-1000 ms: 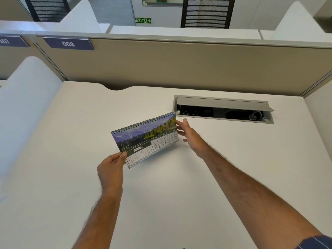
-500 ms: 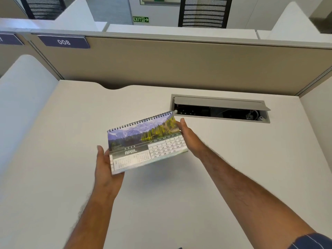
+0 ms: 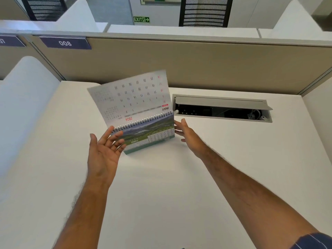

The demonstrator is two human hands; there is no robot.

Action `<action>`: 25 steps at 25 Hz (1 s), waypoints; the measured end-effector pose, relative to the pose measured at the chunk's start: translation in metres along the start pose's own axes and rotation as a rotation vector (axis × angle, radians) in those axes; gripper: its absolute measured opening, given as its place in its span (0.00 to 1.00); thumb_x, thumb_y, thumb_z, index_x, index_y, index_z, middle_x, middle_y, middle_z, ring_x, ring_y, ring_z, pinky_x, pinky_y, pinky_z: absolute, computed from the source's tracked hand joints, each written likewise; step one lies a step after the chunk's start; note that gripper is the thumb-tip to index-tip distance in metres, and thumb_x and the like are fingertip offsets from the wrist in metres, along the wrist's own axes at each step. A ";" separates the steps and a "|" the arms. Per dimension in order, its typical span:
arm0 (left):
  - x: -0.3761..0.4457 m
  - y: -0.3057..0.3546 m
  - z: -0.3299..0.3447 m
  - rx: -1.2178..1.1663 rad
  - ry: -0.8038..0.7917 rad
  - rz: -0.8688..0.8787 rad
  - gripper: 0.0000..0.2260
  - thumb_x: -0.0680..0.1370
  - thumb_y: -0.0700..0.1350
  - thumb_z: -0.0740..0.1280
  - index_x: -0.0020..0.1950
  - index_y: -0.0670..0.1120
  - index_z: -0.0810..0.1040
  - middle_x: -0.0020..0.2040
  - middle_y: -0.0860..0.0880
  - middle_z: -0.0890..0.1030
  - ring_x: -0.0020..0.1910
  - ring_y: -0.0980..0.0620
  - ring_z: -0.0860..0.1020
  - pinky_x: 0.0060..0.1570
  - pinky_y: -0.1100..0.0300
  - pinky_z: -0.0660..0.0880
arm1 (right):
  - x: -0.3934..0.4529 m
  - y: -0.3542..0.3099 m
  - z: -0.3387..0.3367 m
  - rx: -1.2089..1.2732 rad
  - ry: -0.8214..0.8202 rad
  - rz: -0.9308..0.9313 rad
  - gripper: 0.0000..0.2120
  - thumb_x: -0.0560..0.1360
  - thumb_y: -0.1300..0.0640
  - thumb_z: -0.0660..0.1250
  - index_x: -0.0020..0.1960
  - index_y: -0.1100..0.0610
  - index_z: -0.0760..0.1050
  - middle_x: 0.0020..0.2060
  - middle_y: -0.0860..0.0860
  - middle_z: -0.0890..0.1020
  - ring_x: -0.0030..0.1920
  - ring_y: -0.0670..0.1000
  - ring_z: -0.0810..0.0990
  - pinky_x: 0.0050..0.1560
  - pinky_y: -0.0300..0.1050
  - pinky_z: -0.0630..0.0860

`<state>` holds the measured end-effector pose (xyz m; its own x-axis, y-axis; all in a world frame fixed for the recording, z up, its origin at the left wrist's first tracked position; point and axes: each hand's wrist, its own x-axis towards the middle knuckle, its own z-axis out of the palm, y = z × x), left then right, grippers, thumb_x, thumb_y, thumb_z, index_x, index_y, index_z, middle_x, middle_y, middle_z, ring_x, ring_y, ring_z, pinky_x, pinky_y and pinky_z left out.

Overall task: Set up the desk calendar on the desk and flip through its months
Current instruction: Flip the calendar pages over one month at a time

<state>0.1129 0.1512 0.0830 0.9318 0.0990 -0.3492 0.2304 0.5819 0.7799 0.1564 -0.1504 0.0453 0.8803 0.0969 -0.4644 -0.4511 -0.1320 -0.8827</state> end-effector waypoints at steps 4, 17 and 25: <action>0.003 -0.007 -0.012 -0.032 0.090 0.077 0.26 0.84 0.61 0.65 0.74 0.44 0.80 0.52 0.46 0.86 0.44 0.51 0.82 0.51 0.58 0.82 | 0.001 0.001 0.000 0.010 0.001 0.003 0.26 0.86 0.37 0.39 0.76 0.37 0.68 0.68 0.42 0.76 0.70 0.47 0.73 0.77 0.65 0.59; -0.019 -0.072 -0.003 0.795 0.368 -0.013 0.28 0.85 0.53 0.69 0.84 0.56 0.66 0.82 0.48 0.72 0.78 0.46 0.72 0.69 0.49 0.72 | 0.000 0.000 0.002 -0.007 0.018 0.005 0.28 0.87 0.37 0.40 0.78 0.40 0.67 0.70 0.42 0.76 0.71 0.47 0.72 0.77 0.64 0.62; -0.018 -0.067 -0.016 0.748 0.559 0.097 0.03 0.78 0.52 0.78 0.49 0.55 0.87 0.50 0.53 0.86 0.52 0.48 0.85 0.30 0.75 0.76 | 0.000 0.003 0.001 -0.032 0.015 -0.011 0.27 0.86 0.35 0.40 0.77 0.37 0.69 0.68 0.41 0.77 0.70 0.46 0.73 0.76 0.62 0.63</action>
<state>0.0765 0.1233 0.0291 0.7312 0.6064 -0.3124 0.4600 -0.1002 0.8822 0.1550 -0.1503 0.0423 0.8876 0.0839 -0.4529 -0.4362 -0.1629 -0.8850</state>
